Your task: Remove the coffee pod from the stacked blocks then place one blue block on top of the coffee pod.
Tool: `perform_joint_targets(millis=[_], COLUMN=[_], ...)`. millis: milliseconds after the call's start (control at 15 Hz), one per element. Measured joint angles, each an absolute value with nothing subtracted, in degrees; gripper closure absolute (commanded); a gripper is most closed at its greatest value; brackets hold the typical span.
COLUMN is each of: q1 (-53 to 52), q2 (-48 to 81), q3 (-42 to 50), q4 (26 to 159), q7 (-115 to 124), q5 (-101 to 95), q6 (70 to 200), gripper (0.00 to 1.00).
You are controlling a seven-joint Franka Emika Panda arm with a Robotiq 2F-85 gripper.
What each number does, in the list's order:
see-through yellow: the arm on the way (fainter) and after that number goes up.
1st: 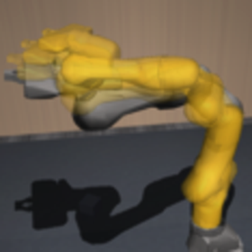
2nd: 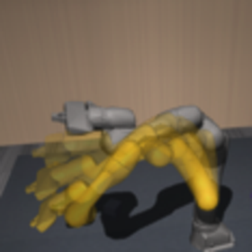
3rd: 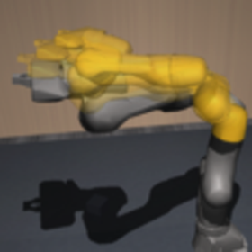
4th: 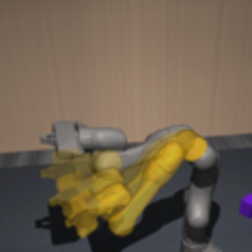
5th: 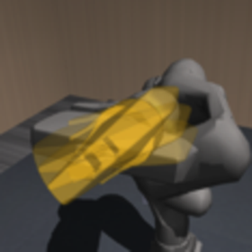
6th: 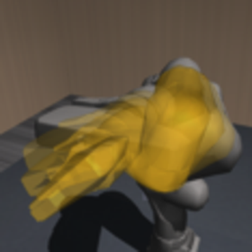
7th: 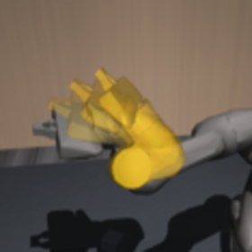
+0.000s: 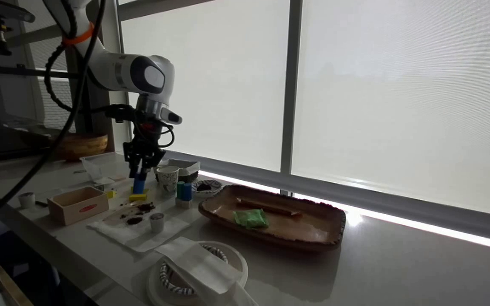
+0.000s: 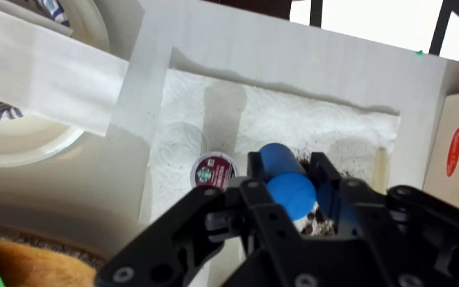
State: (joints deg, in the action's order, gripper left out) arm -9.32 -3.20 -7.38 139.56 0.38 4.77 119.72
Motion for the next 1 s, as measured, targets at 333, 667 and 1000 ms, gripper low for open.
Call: perform_joint_targets(millis=[333,667,1000], q1=[-9.33,-9.04,-7.94], q2=[-3.18,-3.17,-3.21], q3=[-7.94,-7.83,-7.59], q4=[146.4,150.47,151.87], q7=[0.75,2.68,7.66], q5=[6.99,9.03,8.79], q6=[127.11,135.63,139.07], gripper=[0.92,0.92,0.92])
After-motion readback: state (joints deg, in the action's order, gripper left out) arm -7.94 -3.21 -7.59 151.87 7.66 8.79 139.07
